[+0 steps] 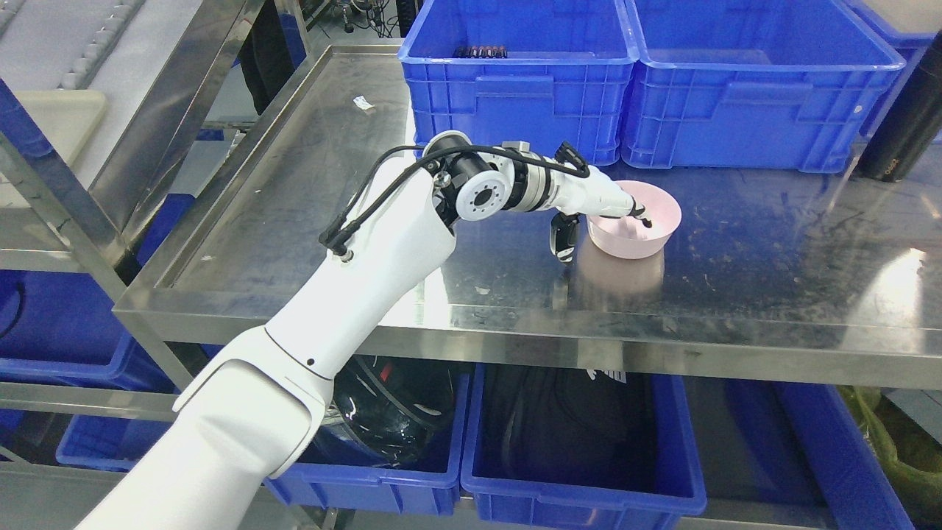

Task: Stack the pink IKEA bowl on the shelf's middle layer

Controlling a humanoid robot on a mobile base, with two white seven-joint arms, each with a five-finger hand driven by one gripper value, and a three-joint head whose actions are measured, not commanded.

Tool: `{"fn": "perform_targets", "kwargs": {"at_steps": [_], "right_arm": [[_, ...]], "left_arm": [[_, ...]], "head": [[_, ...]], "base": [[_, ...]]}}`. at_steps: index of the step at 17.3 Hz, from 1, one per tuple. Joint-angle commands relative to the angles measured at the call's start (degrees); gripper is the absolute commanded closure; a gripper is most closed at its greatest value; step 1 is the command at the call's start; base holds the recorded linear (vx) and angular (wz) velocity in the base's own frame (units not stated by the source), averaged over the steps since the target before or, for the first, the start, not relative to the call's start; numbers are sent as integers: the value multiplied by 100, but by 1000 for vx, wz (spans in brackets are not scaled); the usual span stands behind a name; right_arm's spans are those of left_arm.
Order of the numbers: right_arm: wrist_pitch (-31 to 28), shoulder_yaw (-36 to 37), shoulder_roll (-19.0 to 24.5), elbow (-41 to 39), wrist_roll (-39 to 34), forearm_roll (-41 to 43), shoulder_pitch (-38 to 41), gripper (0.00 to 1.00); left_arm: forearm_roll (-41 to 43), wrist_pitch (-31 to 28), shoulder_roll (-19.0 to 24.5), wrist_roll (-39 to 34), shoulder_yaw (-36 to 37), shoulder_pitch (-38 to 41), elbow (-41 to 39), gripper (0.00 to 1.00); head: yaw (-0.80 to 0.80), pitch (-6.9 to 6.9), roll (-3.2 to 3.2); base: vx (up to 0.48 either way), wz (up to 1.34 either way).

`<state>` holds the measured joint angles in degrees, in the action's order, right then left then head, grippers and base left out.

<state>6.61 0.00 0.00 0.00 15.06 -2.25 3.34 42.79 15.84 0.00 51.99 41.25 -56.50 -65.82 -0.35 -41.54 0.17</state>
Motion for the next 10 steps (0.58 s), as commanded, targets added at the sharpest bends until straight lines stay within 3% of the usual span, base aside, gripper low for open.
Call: {"fn": "perform_targets", "kwargs": {"at_steps": [1, 5, 9, 10], "right_arm": [[-2, -26, -100, -100, -3, -4, 0, 0], [-2, -26, -100, -100, -3, 5, 0, 0], [-2, -26, -100, -100, -3, -4, 0, 0], [-2, -26, -100, -100, -3, 5, 0, 0]], "left_arm": [[-165, 112, 100, -110, 260, -2, 491, 13], [-482, 315, 100, -163, 436, -2, 553, 25], [-465, 332, 100, -128, 436, -2, 553, 54], [-439, 376, 100, -102, 401, -2, 544, 66]], "head": [[0, 0, 0], [0, 0, 0], [0, 0, 0], [0, 0, 0]], "base": [[0, 0], [0, 0], [0, 63], [3, 97]]}}
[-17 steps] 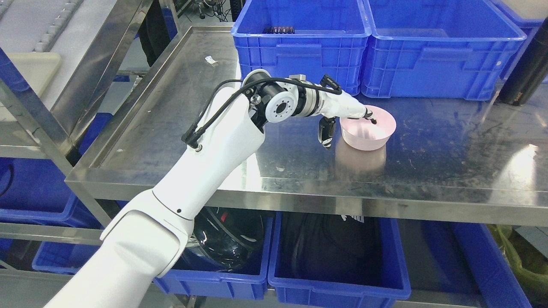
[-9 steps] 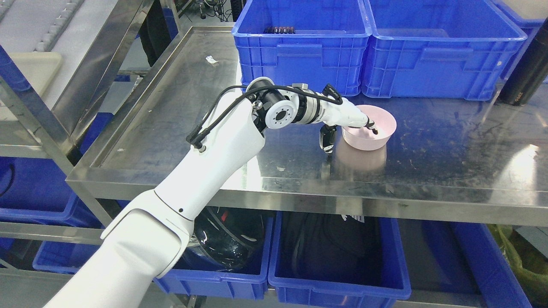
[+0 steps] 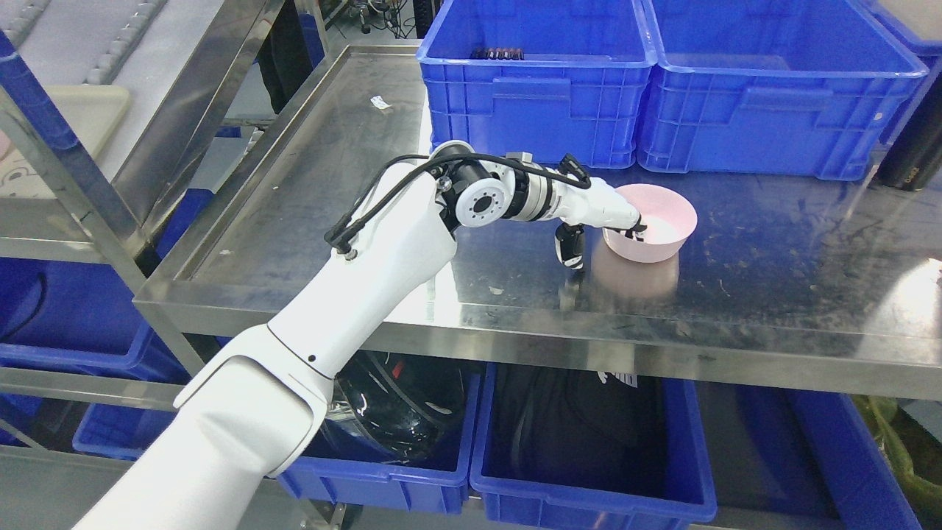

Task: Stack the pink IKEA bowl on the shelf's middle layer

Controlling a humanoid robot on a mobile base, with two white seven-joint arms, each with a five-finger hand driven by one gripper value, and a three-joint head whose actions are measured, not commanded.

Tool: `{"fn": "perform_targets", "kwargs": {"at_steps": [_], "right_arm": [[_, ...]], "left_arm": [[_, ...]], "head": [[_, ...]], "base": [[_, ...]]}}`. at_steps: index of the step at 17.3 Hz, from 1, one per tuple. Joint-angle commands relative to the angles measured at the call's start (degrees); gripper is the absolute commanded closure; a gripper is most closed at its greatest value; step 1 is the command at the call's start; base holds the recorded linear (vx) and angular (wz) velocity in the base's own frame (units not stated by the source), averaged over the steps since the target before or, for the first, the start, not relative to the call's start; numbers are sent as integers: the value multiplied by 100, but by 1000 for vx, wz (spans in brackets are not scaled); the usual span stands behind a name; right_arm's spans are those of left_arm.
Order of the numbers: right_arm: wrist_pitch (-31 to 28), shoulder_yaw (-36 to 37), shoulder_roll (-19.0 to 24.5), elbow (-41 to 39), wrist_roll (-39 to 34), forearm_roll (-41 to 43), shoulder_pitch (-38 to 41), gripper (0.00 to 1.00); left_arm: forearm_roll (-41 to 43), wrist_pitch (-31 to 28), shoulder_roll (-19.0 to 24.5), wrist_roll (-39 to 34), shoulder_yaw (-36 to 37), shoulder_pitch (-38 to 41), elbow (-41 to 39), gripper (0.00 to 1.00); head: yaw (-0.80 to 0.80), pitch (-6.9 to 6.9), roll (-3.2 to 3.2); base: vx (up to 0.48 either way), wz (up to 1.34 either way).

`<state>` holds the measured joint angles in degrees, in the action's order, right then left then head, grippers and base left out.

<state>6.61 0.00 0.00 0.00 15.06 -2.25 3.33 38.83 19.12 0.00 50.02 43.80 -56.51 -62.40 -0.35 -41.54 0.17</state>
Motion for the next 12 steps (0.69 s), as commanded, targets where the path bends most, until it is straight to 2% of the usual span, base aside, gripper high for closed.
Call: {"fn": "perform_targets", "kwargs": {"at_steps": [1, 3, 4, 9, 12], "right_arm": [[-2, -18, -100, -100, -4, -4, 1, 0], [-2, -26, -100, -100, -4, 5, 1, 0], [-2, -26, -100, -100, -4, -4, 1, 0], [-2, -26, -100, -100, -4, -4, 1, 0], [-2, -26, -100, -100, -4, -4, 1, 0]], "left_arm": [[-24, 161, 100, 131, 85, 0, 211, 77], [-42, 372, 100, 323, -134, 0, 228, 95], [-68, 478, 100, 377, -231, 0, 228, 100], [-112, 672, 100, 315, -1039, -9, -210, 100], [-103, 1120, 100, 263, -1216, -9, -299, 100]], "head": [[0, 0, 0], [0, 0, 0], [0, 0, 0], [0, 0, 0], [0, 0, 0]], "base": [[2, 143], [1, 91], [1, 39], [16, -34], [21, -2]]}}
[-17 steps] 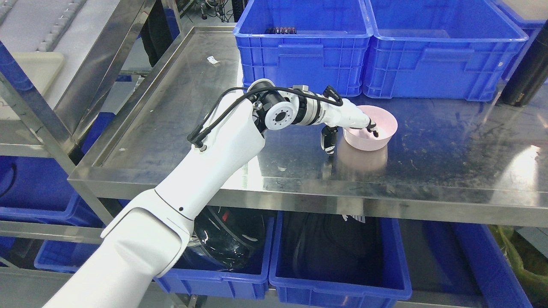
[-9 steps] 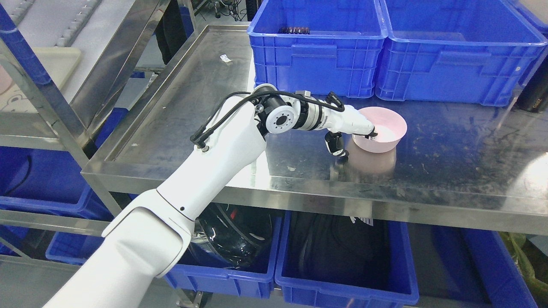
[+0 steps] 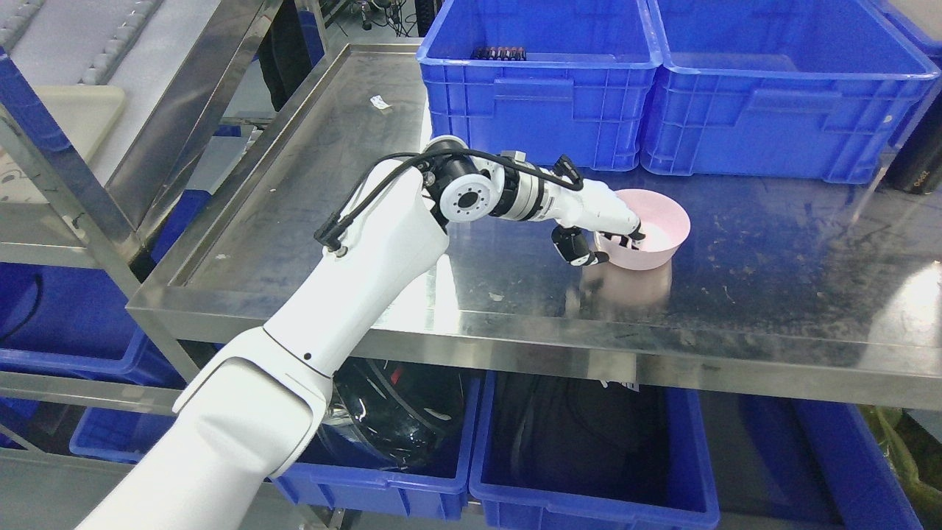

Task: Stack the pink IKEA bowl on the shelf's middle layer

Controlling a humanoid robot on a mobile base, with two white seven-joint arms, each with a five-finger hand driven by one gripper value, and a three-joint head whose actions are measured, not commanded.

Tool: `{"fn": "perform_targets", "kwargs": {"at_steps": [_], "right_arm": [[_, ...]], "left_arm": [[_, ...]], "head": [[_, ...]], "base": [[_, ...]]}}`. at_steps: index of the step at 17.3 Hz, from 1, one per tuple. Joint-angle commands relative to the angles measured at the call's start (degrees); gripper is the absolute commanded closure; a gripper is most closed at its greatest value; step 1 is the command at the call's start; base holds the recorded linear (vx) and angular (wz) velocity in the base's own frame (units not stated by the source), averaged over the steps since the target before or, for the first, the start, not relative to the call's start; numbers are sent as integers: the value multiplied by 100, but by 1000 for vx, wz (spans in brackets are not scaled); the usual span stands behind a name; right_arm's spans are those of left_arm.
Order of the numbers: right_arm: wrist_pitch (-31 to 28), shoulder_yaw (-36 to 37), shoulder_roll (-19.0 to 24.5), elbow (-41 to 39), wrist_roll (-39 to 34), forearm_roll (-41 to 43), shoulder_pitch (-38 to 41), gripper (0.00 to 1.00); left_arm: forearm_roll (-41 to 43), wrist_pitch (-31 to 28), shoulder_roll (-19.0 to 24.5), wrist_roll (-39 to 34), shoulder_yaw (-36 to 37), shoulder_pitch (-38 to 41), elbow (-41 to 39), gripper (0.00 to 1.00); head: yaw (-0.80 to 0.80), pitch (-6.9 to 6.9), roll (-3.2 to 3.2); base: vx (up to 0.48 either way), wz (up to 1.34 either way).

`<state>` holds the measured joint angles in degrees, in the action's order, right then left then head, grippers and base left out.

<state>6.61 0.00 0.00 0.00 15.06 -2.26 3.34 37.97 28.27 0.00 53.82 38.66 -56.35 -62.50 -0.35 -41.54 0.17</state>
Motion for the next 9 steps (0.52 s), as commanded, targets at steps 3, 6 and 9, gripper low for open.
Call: {"fn": "perform_targets", "kwargs": {"at_steps": [3, 6, 9], "right_arm": [[-2, -26, -100, -100, -3, -3, 0, 0], [-2, -26, -100, -100, -3, 6, 0, 0], [-2, -26, -100, -100, -3, -3, 0, 0]], "left_arm": [[-26, 249, 100, -363, -798, -25, -516, 100], [-157, 319, 100, -565, -965, -16, -657, 100], [-316, 468, 100, -618, -1140, -16, -842, 100]], "head": [[0, 0, 0], [0, 0, 0], [0, 0, 0]], "base": [[22, 23], [26, 23], [18, 0]]}}
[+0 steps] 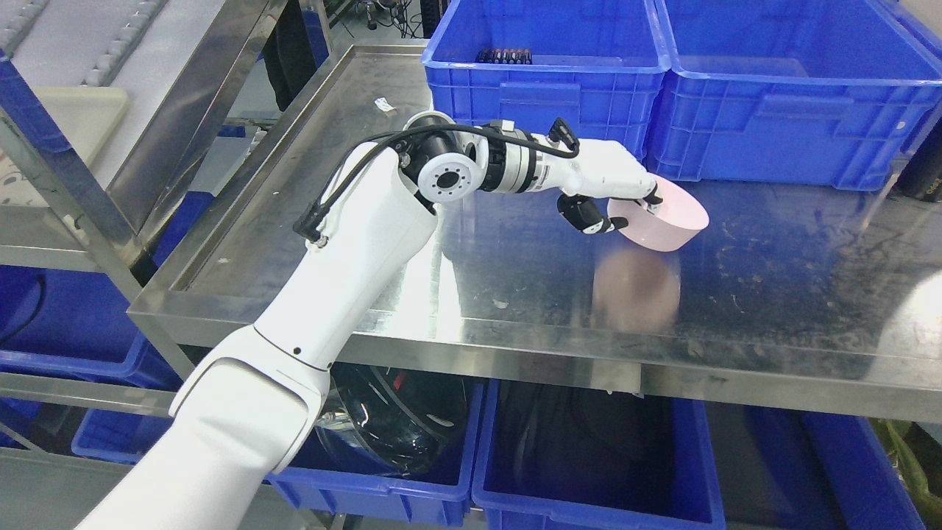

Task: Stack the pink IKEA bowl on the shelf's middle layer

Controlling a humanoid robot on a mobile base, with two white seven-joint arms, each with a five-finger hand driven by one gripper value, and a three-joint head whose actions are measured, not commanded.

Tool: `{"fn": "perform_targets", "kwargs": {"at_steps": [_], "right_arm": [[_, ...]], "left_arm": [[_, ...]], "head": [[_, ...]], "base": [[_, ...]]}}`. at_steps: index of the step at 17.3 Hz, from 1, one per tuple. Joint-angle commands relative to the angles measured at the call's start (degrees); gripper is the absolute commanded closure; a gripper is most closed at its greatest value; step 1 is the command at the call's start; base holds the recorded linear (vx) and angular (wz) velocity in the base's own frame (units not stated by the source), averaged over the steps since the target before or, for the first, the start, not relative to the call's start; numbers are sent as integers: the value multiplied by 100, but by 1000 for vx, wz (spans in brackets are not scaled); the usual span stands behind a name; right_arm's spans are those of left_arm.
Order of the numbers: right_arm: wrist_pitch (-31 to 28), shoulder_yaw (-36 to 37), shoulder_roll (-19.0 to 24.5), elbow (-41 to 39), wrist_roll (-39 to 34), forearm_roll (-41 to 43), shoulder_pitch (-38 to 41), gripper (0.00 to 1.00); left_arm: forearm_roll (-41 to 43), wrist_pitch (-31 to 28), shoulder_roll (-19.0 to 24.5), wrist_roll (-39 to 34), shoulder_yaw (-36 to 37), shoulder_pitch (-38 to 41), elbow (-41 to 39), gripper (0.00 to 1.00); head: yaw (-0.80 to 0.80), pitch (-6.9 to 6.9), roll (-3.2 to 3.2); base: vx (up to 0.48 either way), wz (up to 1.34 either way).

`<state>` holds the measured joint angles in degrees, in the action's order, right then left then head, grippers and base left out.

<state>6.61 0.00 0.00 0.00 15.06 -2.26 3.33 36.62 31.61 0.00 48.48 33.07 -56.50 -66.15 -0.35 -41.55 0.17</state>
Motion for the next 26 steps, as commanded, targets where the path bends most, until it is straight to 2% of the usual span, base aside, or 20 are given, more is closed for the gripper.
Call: {"fn": "perform_targets", "kwargs": {"at_steps": [1, 5, 8, 14, 18, 26], "right_arm": [[-2, -26, -100, -100, -3, -2, 1, 0], [-2, -26, -100, -100, -3, -2, 1, 0], [-2, -26, -100, -100, -3, -2, 1, 0], [-2, -26, -100, -100, -3, -2, 1, 0], [-2, -26, -100, -100, -3, -2, 1, 0], [-2, -26, -100, -100, -3, -2, 1, 0]], "left_arm": [[-260, 222, 100, -137, -617, -1, -565, 99], [-551, 767, 100, -172, -1135, 51, -1083, 99], [-551, 882, 100, -172, -1373, 226, -1496, 99], [-551, 874, 100, -295, -1294, 473, -2077, 99], [-551, 874, 100, -322, -1233, 509, -2139, 99], [-639, 1058, 100, -313, -996, 764, -2262, 97]], "head": [[0, 0, 0], [0, 0, 0], [0, 0, 0], [0, 0, 0], [0, 0, 0], [0, -2, 0]], "base": [[12, 2], [6, 1], [-13, 26], [-27, 270], [-19, 583], [-60, 1145]]}}
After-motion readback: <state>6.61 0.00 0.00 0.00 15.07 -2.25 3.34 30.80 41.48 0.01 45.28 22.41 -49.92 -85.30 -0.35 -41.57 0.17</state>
